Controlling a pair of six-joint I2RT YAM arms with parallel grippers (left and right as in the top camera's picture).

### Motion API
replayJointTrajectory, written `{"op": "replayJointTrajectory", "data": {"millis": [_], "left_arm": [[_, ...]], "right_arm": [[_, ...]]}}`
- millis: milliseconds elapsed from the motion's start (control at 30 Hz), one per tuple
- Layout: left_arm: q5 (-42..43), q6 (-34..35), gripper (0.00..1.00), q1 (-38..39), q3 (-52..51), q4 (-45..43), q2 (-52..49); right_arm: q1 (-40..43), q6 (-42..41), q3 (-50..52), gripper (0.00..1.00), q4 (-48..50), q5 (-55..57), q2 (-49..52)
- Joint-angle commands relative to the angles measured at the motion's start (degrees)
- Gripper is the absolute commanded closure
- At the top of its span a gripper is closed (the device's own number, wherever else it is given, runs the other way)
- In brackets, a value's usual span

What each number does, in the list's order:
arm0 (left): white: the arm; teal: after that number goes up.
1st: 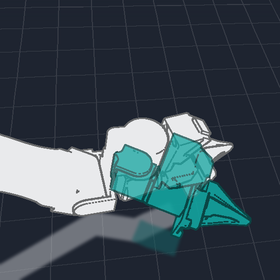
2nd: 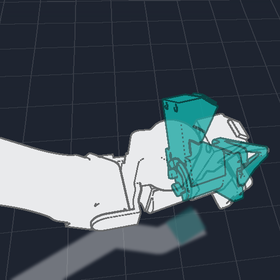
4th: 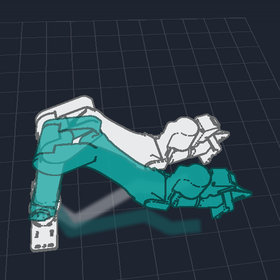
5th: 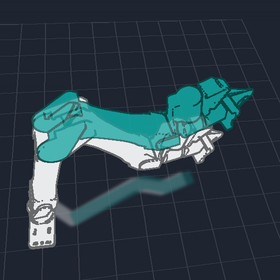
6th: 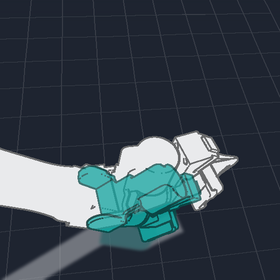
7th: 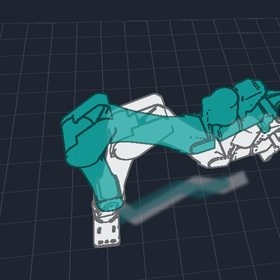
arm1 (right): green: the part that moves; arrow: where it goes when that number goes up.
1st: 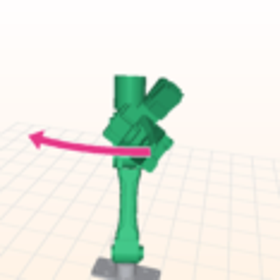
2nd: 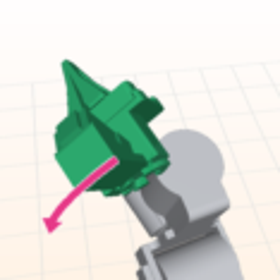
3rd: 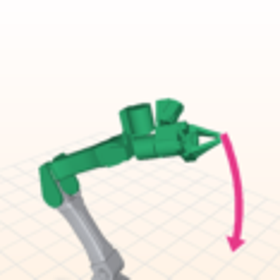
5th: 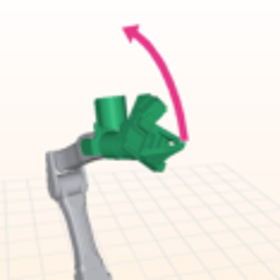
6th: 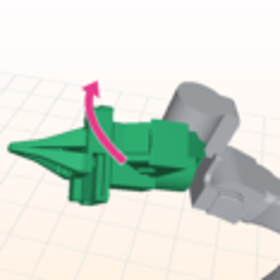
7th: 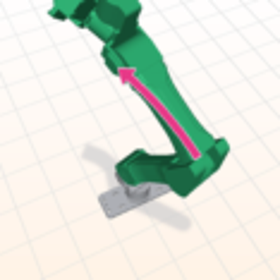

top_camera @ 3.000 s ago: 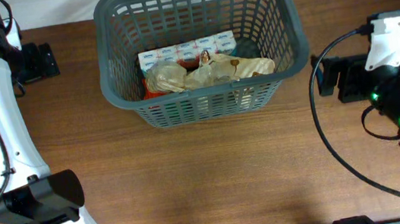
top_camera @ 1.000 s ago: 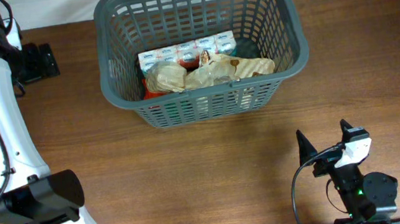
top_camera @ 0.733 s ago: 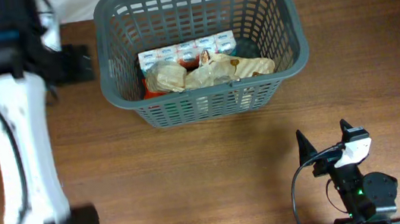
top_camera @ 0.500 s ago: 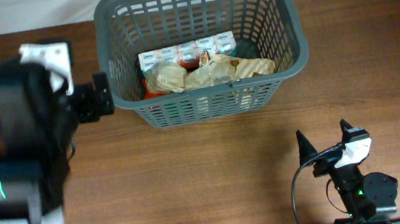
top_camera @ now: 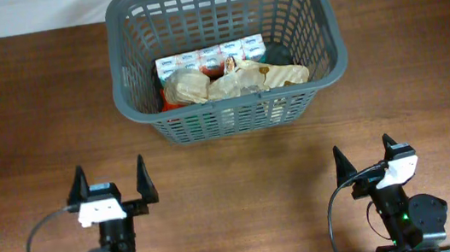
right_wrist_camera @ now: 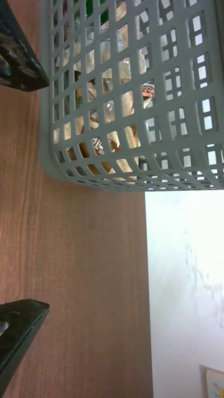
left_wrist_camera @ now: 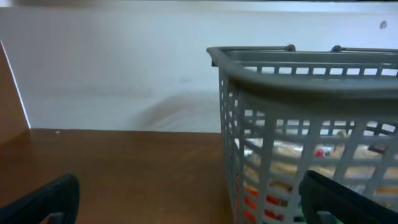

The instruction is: Pack container

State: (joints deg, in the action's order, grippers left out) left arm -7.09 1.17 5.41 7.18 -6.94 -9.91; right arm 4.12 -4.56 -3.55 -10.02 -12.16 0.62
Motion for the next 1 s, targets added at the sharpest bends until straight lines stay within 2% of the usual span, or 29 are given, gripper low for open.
{"op": "replayJointTrajectory", "data": {"millis": [0,267,400,967], "left_arm": [[-0.2,0.1,0.01,0.1,-4.3,-0.6,5.6],[-0.2,0.1,0.01,0.1,-6.7,3.4,9.6],[-0.2,0.1,0.01,0.1,-6.7,10.7,9.6],[-0.2,0.1,0.01,0.1,-6.7,10.9,9.6]], "right_arm": [[-0.3,-0.6,0.4,0.01,-0.1,-0.7,-0.4],[-0.3,-0.6,0.4,0.01,-0.1,-0.7,-0.4],[-0.3,-0.6,0.4,0.01,-0.1,-0.7,-0.4],[-0.3,-0.6,0.4,0.01,-0.1,-0.7,-0.4]]}}
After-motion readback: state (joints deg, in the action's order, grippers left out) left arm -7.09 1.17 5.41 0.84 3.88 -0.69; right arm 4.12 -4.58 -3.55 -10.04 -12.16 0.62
